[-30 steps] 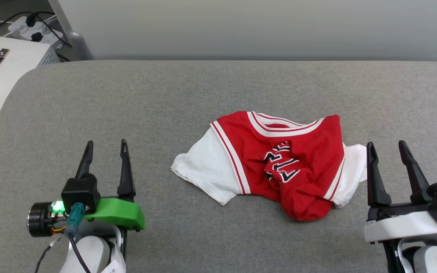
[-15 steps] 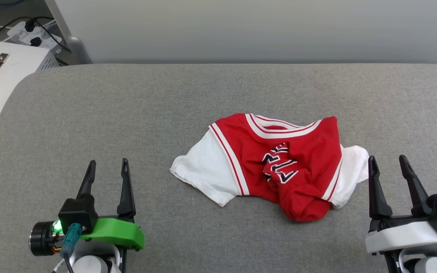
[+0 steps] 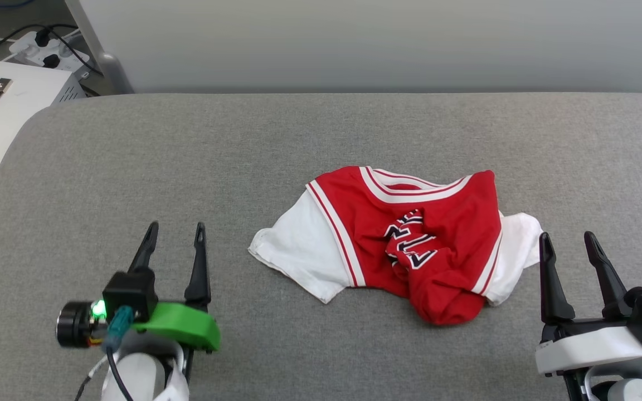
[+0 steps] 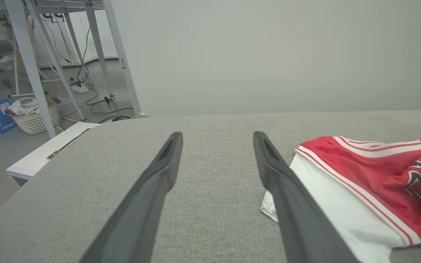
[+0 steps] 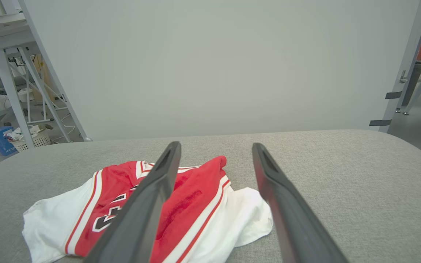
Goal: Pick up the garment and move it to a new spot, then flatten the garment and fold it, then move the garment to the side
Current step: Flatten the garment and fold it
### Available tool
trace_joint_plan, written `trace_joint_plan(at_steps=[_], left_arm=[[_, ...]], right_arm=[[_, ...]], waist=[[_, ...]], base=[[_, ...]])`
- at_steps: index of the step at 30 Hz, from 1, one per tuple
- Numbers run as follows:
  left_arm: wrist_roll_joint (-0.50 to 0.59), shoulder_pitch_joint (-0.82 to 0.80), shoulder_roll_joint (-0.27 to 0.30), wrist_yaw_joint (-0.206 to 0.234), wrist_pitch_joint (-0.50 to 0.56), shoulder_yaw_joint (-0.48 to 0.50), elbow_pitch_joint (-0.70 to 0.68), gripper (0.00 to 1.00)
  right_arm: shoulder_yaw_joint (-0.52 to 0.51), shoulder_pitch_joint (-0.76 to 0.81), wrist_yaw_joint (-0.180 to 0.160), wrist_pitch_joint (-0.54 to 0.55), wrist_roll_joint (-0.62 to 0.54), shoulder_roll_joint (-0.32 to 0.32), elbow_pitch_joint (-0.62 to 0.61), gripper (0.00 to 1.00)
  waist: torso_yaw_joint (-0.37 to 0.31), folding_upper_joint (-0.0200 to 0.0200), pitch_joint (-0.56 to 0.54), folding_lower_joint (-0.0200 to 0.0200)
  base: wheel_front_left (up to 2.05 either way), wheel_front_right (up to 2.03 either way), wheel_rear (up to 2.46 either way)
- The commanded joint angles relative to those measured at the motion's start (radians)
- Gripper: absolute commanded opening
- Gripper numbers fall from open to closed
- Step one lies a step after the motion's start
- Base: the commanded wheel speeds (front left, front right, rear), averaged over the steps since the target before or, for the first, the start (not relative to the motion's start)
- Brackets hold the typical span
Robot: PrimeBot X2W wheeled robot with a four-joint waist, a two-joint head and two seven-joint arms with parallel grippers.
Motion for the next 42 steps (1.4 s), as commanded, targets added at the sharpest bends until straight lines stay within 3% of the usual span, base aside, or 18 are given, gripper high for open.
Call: trace_joint_plan(at_steps=[1,10,17,22,27,32,42], left_arm=[[0.014,-0.064,0.008,-0.018,-0.006,-0.007,0.007,1.0],[-0.03,-0.366,0.093,-0.074,0.033,-0.113,0.194,1.0],[-0.283,-0.58,0.205,-0.077,0.332,-0.401,0.294,1.0],[-0.498,-0.672,0.293,-0.077,0.575,-0.605,0.284,1.0],[-0.666,-0.723,0.382,-0.077,0.75,-0.764,0.261,1.0],[-0.76,-0.757,0.443,-0.077,0.827,-0.883,0.262,1.0],[-0.864,-0.746,0.439,-0.077,0.846,-1.05,0.383,1.0]], right_arm=[[-0.002,-0.012,-0.001,-0.005,0.006,-0.001,-0.004,1.0],[-0.019,-0.044,-0.001,-0.005,0.001,-0.001,-0.017,1.0],[-0.026,-0.064,-0.001,-0.005,0.003,-0.001,-0.022,1.0],[-0.025,-0.082,-0.001,-0.005,0.007,-0.001,-0.024,1.0],[-0.021,-0.101,-0.001,-0.005,0.011,-0.001,-0.024,1.0],[-0.022,-0.118,-0.001,-0.005,0.012,-0.001,-0.027,1.0],[-0.016,-0.148,-0.001,-0.005,0.02,-0.001,-0.025,1.0]], waist=[[-0.003,0.0,0.004,0.0],[-0.025,0.0,0.041,0.0],[-0.043,0.0,0.079,0.0],[-0.055,0.0,0.109,0.0],[-0.073,0.0,0.14,0.0],[-0.09,0.0,0.174,0.0],[-0.117,0.0,0.22,0.0]], base=[[0.0,0.0,0.0],[0.0,0.0,0.0],[0.0,0.0,0.0],[0.0,0.0,0.0],[0.0,0.0,0.0],[0.0,0.0,0.0],[0.0,0.0,0.0]])
